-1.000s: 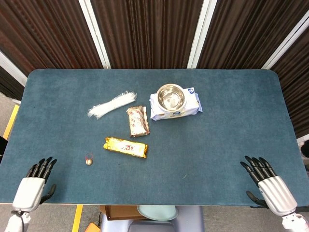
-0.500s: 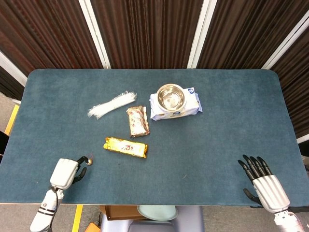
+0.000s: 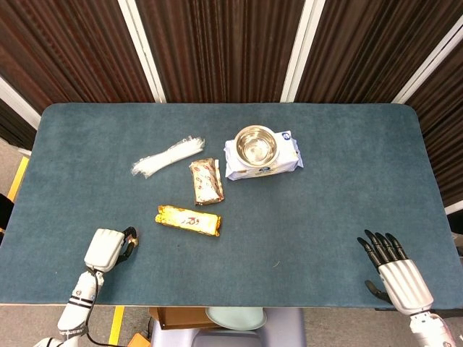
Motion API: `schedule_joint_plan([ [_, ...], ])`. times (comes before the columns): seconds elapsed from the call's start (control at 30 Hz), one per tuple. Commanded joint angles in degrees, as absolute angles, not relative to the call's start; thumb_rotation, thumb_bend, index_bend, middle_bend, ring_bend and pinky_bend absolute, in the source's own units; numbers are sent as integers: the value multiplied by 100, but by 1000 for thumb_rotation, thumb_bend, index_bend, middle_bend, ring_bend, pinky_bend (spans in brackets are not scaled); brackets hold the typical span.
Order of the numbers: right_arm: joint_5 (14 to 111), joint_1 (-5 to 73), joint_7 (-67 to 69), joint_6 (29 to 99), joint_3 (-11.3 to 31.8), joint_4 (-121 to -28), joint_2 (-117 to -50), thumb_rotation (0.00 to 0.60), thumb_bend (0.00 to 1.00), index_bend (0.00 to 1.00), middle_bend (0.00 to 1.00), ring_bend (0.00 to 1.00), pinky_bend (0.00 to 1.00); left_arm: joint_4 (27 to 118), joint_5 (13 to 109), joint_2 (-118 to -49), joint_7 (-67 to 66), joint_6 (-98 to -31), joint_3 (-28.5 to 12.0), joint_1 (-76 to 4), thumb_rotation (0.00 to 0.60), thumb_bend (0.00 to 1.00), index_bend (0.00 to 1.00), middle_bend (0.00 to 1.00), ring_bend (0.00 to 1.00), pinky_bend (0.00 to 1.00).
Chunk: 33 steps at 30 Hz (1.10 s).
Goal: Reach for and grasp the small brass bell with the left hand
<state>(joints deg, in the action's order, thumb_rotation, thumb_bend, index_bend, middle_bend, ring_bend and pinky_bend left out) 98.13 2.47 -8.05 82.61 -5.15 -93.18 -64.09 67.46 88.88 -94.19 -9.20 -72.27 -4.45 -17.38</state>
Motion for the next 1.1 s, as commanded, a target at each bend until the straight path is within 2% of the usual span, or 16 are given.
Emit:
schedule_joint_plan([
  [0.03,9812,243,-786,8285,-511,-9318,-6401,600,358,0,0,0,0,6637,8841,-9486,-908,-7234,-448,-1769,600,457,511,1000,1000,1000],
  [1.1,9833,238,-750,8326,-548,-9320,-6377,600,358,0,0,0,0,6462,8531,-9566,-1142,-7198,-306,-1893,600,428,530,1000,1000,1000],
])
